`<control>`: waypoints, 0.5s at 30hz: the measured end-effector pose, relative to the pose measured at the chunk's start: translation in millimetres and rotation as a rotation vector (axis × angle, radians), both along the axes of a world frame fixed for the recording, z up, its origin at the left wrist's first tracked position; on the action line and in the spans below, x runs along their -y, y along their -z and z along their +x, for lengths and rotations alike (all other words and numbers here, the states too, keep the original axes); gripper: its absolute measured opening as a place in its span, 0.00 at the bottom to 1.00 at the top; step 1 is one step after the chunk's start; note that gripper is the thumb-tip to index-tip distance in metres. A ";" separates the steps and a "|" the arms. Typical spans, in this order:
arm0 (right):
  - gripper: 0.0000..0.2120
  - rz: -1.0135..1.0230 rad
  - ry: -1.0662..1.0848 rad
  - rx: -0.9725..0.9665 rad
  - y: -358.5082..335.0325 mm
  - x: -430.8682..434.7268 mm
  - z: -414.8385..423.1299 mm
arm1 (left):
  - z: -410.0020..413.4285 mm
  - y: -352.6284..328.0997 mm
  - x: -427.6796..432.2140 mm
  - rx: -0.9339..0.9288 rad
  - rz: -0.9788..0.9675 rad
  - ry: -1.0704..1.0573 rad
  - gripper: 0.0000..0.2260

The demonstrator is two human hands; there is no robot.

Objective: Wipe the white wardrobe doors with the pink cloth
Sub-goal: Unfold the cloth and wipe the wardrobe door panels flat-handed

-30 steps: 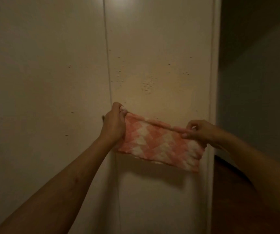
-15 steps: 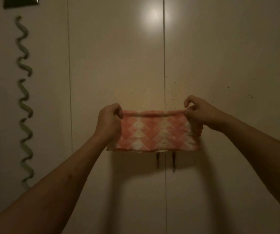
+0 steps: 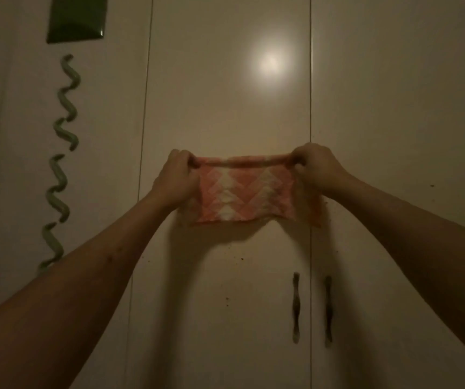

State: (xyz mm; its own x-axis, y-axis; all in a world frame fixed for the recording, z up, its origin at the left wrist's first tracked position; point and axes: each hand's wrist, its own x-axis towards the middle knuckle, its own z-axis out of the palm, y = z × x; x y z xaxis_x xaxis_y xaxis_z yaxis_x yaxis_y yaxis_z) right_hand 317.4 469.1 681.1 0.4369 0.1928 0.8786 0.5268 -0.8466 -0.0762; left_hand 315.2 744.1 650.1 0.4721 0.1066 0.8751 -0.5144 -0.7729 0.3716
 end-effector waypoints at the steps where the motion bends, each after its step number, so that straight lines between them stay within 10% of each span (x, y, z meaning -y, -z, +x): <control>1: 0.13 -0.007 0.015 0.031 -7.2 -3.4 4.0 | 5.1 -6.6 -2.9 0.021 0.010 -0.007 0.13; 15: 0.09 -0.248 0.303 0.330 -59.4 -28.7 40.2 | 62.4 -56.8 -19.4 0.305 0.053 -0.218 0.12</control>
